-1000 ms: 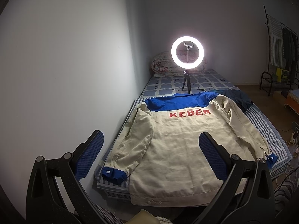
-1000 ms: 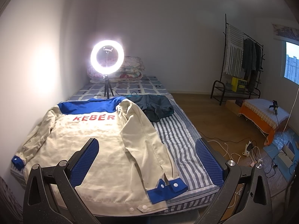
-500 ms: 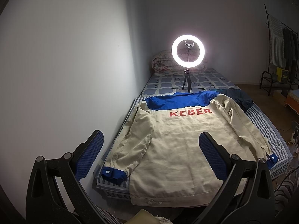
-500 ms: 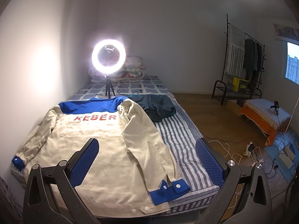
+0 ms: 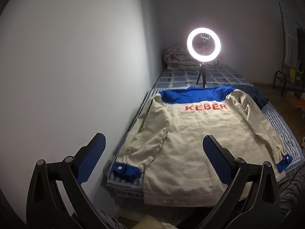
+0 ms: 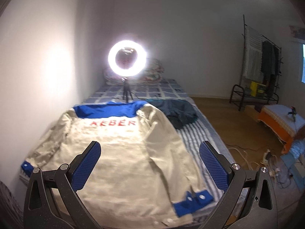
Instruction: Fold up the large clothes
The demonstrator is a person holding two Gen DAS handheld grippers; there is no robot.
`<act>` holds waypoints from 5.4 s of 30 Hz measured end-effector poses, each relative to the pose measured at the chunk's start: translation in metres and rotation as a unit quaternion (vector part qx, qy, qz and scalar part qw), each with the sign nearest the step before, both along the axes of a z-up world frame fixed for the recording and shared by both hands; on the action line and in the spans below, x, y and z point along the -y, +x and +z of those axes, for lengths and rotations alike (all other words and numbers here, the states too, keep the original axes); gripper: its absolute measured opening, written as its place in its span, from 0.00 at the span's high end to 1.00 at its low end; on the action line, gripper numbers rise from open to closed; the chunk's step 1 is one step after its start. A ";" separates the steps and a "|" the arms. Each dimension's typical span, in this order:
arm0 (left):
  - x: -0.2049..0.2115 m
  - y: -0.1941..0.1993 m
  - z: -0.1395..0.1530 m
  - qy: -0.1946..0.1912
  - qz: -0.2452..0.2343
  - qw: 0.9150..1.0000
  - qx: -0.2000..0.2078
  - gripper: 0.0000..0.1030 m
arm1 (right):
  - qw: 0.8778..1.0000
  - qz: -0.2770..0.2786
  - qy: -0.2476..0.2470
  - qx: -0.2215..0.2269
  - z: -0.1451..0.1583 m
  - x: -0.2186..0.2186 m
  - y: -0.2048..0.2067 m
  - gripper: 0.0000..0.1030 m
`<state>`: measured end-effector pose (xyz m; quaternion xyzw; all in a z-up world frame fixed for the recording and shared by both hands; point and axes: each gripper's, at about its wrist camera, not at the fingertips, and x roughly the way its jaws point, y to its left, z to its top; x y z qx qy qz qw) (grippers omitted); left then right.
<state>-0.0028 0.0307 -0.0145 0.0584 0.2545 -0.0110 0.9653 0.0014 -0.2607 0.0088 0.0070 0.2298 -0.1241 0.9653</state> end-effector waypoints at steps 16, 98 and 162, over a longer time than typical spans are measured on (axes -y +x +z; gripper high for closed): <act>-0.065 0.005 -0.065 -0.047 -0.018 0.997 -0.061 0.18 | 0.977 0.204 0.044 -0.049 -0.006 -0.113 0.114 0.02; -0.087 0.075 -0.141 -0.071 -0.031 0.986 -0.150 0.38 | 0.860 0.230 0.295 -0.346 -0.140 -0.075 0.268 0.99; -0.080 0.096 -0.248 -0.305 -0.105 0.888 -0.328 0.81 | 0.875 0.373 0.081 -0.298 -0.117 -0.198 0.322 0.62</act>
